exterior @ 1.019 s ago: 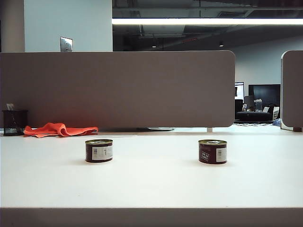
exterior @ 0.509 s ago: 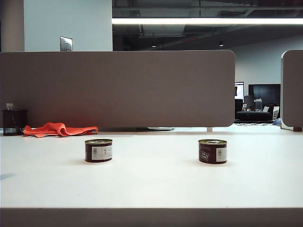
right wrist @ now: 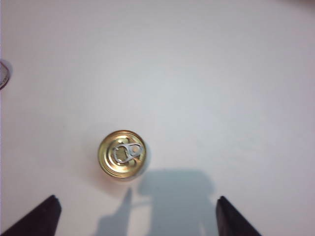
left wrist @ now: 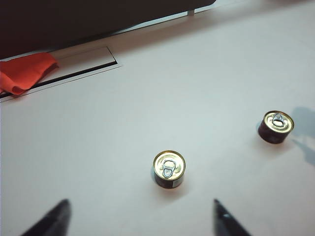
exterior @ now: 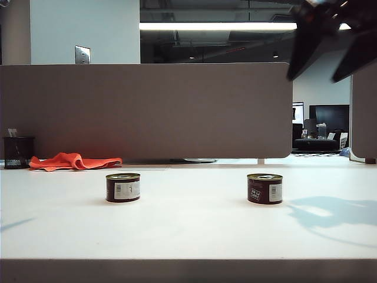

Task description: Stack a can of tomatoes on the right onto the can of tomatoes on the left.

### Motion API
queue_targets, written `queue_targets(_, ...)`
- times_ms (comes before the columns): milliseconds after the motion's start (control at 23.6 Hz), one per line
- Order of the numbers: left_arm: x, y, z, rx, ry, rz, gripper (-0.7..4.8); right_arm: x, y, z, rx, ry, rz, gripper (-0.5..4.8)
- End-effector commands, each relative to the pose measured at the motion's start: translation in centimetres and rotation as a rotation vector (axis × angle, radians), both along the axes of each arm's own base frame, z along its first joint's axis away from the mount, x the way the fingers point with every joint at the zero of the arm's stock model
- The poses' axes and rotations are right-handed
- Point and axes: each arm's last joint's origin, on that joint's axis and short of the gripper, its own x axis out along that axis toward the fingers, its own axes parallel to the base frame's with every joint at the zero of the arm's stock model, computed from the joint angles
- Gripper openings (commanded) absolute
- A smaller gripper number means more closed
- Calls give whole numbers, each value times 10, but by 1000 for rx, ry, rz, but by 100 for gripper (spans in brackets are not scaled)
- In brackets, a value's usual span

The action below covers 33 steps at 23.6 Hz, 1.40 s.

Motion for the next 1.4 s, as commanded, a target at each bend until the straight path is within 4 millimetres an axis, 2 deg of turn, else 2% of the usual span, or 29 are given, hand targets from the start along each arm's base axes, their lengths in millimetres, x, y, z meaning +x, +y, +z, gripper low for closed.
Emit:
queue_targets(42, 2, -1, 3, -57, -2, 16, 387, 24, 12, 0, 54, 59, -47, 479)
queue_targets(127, 3, -1, 3, -69, 2, 21, 407, 48, 20, -2, 73, 139, -100, 479)
queue_targets(212, 3, -1, 3, -72, 4, 22, 408, 61, 24, -4, 64, 188, -153, 479)
queue_targets(382, 3, -1, 3, -94, 15, 31, 410, 86, 31, -13, 41, 289, -210, 479)
queue_targets(594, 3, -1, 4, -103, 17, 32, 436, 107, 40, -30, 44, 357, -232, 479)
queue_targets(891, 3, -1, 4, -105, 18, 31, 436, 116, 48, -56, 15, 440, -229, 479)
queue_targets(1231, 3, -1, 2, -99, 31, 33, 436, 117, 68, -85, -33, 530, -183, 479)
queue_targets(1401, 3, -1, 2, -98, 31, 35, 436, 117, 70, -91, -47, 547, -183, 479)
